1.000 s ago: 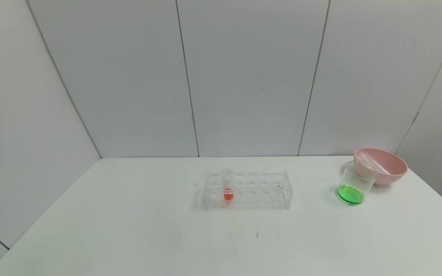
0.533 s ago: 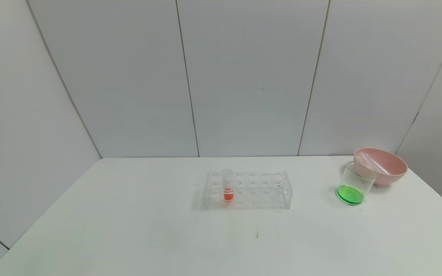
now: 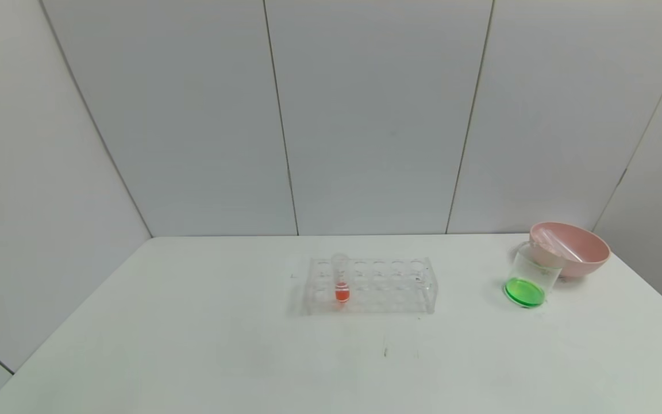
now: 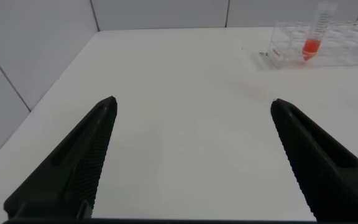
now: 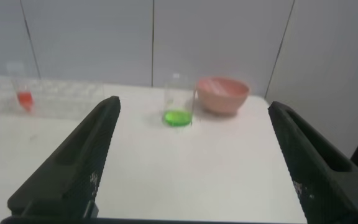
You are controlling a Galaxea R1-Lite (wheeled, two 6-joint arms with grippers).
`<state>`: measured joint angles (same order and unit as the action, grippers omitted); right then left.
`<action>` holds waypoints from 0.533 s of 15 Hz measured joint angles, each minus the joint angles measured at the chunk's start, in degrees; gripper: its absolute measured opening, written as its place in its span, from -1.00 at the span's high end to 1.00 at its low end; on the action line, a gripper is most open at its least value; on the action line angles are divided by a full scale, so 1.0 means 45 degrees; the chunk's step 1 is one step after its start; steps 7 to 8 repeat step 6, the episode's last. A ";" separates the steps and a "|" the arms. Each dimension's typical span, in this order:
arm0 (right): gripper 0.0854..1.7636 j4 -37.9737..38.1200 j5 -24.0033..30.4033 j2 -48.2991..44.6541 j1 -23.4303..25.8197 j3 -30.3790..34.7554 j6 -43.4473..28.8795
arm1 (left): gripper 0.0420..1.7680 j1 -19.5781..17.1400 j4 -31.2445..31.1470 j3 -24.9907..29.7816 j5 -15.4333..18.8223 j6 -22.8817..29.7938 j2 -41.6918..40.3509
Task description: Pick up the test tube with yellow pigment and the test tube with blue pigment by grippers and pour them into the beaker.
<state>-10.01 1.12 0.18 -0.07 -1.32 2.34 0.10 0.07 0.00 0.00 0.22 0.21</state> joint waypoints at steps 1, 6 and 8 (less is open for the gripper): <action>-0.93 0.1154 -0.0038 -0.0019 0.0000 0.0146 0.0092 | -1.00 0.0000 0.0000 0.0000 0.0000 0.0000 0.0000; -0.94 0.2297 -0.0098 -0.0046 -0.0014 0.0268 0.0051 | -1.00 0.0000 0.0000 0.0000 0.0000 0.0005 0.0000; -0.94 0.2297 -0.0098 -0.0046 -0.0014 0.0268 0.0051 | -1.00 0.0000 0.0000 0.0000 0.0000 0.0005 0.0000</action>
